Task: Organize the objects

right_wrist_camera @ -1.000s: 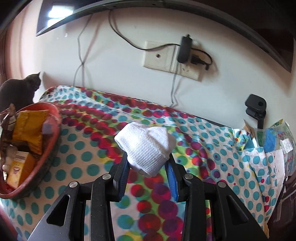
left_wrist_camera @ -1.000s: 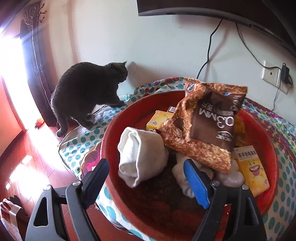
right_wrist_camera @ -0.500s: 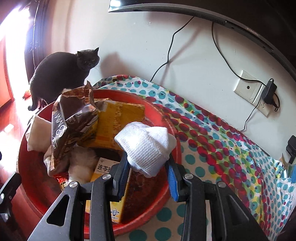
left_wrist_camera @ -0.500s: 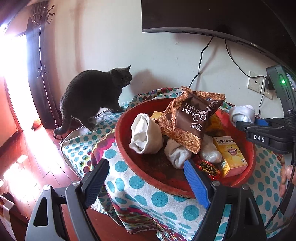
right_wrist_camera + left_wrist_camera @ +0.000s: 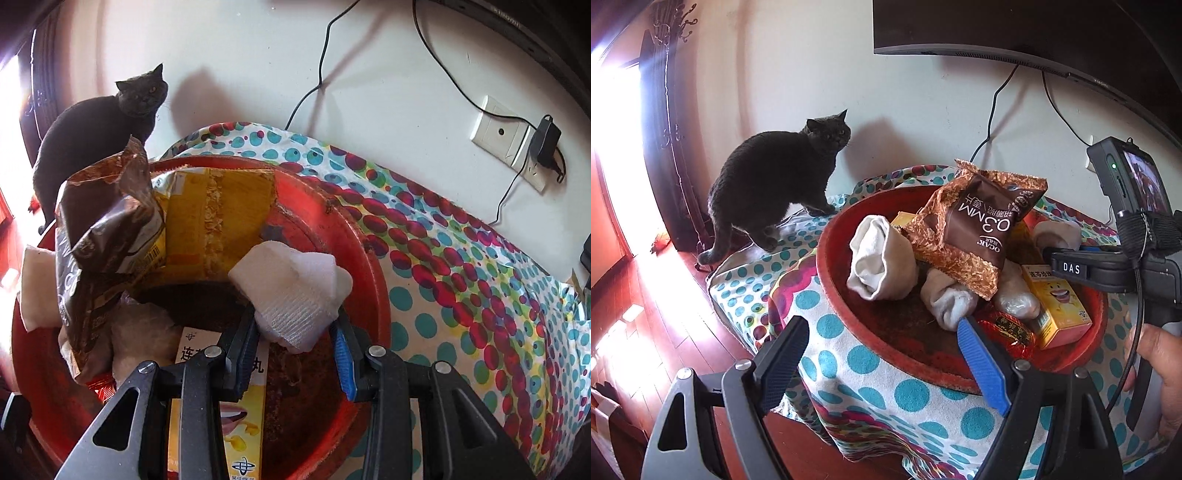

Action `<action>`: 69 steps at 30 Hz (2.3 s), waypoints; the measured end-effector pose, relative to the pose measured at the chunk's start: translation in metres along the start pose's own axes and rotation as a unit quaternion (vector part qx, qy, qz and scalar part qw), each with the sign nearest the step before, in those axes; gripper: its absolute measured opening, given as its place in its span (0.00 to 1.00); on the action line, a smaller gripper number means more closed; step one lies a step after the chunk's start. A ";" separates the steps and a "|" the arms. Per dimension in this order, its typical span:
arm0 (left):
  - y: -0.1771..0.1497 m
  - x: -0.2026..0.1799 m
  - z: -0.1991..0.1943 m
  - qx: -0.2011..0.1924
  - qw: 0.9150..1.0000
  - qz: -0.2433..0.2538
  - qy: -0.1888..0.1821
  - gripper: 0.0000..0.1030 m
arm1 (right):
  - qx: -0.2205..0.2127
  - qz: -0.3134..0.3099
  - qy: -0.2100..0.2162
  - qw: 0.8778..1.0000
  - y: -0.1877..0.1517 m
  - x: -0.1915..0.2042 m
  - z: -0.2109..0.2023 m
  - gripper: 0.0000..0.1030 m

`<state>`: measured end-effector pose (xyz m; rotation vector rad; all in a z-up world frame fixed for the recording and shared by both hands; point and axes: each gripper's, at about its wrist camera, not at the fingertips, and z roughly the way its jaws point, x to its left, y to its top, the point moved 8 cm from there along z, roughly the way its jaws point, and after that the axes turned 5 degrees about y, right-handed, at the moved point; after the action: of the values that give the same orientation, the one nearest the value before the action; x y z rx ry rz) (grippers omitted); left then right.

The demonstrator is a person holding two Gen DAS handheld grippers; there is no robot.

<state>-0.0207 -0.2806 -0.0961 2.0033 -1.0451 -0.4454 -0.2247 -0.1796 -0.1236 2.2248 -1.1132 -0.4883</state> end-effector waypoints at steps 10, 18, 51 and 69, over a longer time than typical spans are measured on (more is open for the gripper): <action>-0.003 -0.004 0.004 0.003 1.000 0.009 0.001 0.82 | 0.003 -0.040 0.005 0.999 0.005 0.023 0.005 0.36; 0.000 -0.011 -0.003 -0.013 1.000 0.027 0.009 0.82 | -0.077 -0.002 0.023 0.997 0.009 0.002 -0.058 0.95; -0.032 -0.140 -0.087 0.029 0.982 0.147 -0.116 0.82 | -0.035 0.103 -0.124 0.986 -0.108 -0.112 -0.171 1.00; 0.048 -0.192 -0.029 0.059 0.975 0.136 -0.163 0.82 | -0.016 0.227 -0.136 0.964 -0.145 -0.199 -0.187 1.00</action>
<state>-0.1416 -0.1280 -0.0509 1.8880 -1.5589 -0.5887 -0.1504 0.1146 -0.0657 1.8257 -1.6891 -0.6154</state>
